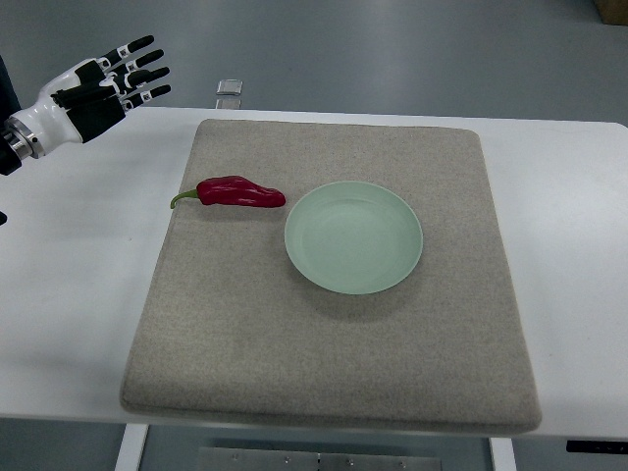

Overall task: Place red pepper on plate with left hand
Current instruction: 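Extend the open left hand toward the red chili pepper, then lower the left hand over the red pepper beside the plate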

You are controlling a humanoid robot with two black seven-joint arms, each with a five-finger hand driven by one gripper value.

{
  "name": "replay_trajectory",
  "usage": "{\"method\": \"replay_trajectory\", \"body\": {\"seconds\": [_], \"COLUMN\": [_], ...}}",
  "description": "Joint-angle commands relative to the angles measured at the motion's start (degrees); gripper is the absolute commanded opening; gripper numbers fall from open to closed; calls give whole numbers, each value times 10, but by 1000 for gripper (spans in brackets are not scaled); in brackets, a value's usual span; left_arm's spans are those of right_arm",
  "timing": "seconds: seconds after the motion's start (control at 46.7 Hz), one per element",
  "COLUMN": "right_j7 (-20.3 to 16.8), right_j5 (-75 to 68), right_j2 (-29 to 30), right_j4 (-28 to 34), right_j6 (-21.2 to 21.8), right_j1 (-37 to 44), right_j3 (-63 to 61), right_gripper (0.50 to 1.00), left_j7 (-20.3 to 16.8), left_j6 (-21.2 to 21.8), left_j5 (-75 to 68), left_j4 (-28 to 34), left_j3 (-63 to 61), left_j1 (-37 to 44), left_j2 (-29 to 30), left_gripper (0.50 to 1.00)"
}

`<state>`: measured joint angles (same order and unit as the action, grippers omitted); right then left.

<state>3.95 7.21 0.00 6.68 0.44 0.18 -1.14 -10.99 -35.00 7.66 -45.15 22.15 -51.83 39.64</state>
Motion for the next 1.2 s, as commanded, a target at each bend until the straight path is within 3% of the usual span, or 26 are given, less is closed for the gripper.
{"method": "replay_trajectory", "body": {"seconds": [0.0,0.664,1.177], "right_j7": [0,0,0], "right_j5": [0,0,0], "right_j2": [0,0,0], "right_j4": [0,0,0], "right_j6": [0,0,0], "right_j1": [0,0,0], "right_j3": [0,0,0], "right_gripper": [928,928,928], "left_j7": [0,-1,-18], "left_j6": [0,0,0], "left_j5": [0,-9,-473], "left_j4": [-6,18,41], "left_j3": [0,-8,-9], "left_j1": [1,-21,-93], "left_j2": [0,6,-17], "left_gripper": [996,994,992]}}
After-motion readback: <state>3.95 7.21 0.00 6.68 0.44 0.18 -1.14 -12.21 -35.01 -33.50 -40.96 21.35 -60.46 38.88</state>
